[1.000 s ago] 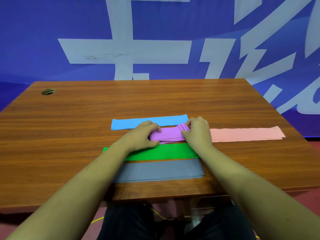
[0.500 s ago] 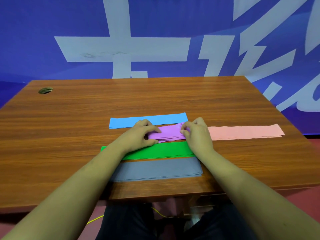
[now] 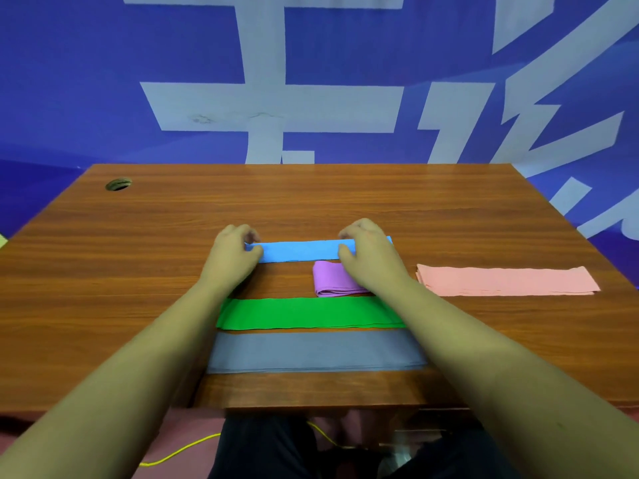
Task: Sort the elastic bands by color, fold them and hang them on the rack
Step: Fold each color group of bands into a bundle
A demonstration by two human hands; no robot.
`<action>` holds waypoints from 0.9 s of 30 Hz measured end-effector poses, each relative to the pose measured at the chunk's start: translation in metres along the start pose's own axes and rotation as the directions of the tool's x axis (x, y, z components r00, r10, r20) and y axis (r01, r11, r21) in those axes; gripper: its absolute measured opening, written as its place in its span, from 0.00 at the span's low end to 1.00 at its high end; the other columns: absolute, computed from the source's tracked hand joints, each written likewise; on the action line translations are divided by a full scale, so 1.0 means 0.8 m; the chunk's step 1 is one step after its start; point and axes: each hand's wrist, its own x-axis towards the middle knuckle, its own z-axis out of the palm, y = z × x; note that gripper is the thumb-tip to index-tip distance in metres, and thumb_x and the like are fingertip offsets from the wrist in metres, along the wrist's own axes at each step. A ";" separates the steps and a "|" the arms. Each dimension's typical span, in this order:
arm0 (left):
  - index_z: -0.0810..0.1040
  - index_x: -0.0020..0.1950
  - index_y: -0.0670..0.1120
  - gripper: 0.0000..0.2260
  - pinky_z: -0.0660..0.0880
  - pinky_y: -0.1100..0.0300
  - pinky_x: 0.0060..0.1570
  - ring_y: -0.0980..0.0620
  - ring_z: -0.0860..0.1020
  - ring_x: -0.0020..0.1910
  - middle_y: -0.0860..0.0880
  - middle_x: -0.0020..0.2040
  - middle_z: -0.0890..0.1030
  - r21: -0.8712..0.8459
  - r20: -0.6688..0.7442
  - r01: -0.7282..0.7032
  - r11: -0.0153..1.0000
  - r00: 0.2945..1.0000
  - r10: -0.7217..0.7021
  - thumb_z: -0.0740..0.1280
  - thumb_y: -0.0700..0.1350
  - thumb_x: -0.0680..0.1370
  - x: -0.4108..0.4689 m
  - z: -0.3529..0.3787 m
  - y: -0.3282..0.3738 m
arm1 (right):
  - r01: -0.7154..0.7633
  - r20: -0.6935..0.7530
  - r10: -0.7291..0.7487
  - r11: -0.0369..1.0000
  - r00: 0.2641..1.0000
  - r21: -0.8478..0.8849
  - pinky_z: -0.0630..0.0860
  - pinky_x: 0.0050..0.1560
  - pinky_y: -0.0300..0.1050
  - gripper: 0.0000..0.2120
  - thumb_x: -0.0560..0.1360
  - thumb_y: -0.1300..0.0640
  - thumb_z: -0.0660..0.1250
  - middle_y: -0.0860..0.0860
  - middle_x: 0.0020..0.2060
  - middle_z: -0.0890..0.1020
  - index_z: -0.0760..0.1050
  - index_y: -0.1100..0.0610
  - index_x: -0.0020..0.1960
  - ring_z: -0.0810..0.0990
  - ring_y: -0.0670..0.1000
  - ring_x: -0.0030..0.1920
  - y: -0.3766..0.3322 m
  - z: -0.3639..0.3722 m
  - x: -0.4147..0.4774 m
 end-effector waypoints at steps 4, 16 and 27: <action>0.75 0.53 0.42 0.13 0.71 0.50 0.55 0.38 0.73 0.55 0.38 0.53 0.76 0.026 -0.045 0.278 0.960 0.960 -0.276 0.70 0.44 0.70 0.012 0.007 -0.019 | 0.093 0.181 -0.085 0.995 0.980 -0.034 0.72 0.63 0.50 0.16 0.79 0.55 0.61 0.54 0.61 0.78 0.77 0.59 0.63 0.75 0.55 0.63 -0.020 0.028 0.015; 0.75 0.43 0.45 0.13 0.68 0.53 0.51 0.37 0.74 0.58 0.39 0.54 0.80 0.154 0.061 0.424 0.892 0.897 -0.437 0.71 0.53 0.73 0.032 0.017 -0.015 | 0.012 0.254 -0.002 0.999 0.967 -0.037 0.73 0.45 0.50 0.17 0.82 0.50 0.55 0.57 0.48 0.84 0.79 0.58 0.51 0.78 0.61 0.50 -0.020 0.038 0.033; 0.71 0.43 0.49 0.11 0.72 0.55 0.36 0.49 0.74 0.33 0.48 0.35 0.78 -0.505 0.029 0.115 0.855 0.993 -0.117 0.72 0.43 0.67 0.032 0.004 0.053 | -0.473 0.399 0.295 0.734 0.868 0.487 0.73 0.40 0.42 0.16 0.82 0.48 0.57 0.58 0.48 0.84 0.78 0.58 0.49 0.81 0.52 0.46 -0.021 0.012 0.073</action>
